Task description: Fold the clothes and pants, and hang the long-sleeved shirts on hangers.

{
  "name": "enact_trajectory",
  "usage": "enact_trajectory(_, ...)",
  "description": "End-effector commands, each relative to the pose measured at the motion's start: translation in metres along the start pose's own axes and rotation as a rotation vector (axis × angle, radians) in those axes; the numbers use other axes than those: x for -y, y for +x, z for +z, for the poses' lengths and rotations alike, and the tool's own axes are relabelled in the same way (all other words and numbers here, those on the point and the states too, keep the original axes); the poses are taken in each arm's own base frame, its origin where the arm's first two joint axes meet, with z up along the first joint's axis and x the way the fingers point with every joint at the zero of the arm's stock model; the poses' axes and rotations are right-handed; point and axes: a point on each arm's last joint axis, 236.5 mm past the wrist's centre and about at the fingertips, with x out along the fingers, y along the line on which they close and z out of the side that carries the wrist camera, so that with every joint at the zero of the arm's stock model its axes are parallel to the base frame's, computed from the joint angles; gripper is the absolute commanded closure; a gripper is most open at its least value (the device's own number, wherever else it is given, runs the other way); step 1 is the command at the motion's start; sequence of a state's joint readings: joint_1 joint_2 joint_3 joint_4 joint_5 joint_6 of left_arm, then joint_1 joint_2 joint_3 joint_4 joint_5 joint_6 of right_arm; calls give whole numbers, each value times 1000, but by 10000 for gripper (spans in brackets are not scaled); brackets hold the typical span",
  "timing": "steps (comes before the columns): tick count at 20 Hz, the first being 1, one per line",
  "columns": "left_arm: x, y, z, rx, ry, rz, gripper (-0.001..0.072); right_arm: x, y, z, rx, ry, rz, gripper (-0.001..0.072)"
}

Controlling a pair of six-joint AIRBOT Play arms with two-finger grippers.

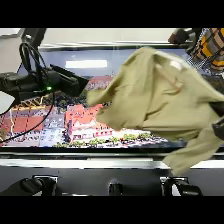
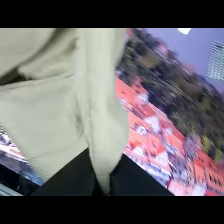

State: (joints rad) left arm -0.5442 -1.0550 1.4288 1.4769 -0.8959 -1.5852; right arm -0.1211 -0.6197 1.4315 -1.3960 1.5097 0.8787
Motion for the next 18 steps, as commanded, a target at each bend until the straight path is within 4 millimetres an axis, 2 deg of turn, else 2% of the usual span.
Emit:
enact_trajectory(1, -11, 1, 12, 52, -80, 43, 75, 33, -34, -19, 2, 251, -216, 674)
enact_trajectory(4, -10, 1, 12, 51, -86, 40, 76, 38, -35, -24, 7, 454, -242, 676)
enact_trajectory(6, -9, 1, 11, 50, -90, 34, 76, 57, -37, -33, 7, 635, -325, 677)
enact_trajectory(8, -8, 1, 11, 50, -91, 33, 76, 88, -45, -48, 6, 797, -479, 677)
enact_trajectory(10, -8, 1, 11, 50, -93, 31, 76, 114, -51, -61, -22, 869, -609, 677)
enact_trajectory(12, -8, 1, 11, 50, -93, 31, 77, 144, -54, -61, -45, 886, -722, 677)
enact_trajectory(14, -8, 1, 11, 50, -93, 31, 77, 175, -62, -54, -56, 870, -827, 678)
enact_trajectory(18, -8, 2, 11, 49, -93, 31, 76, 239, -94, -58, -53, 966, -1036, 678)
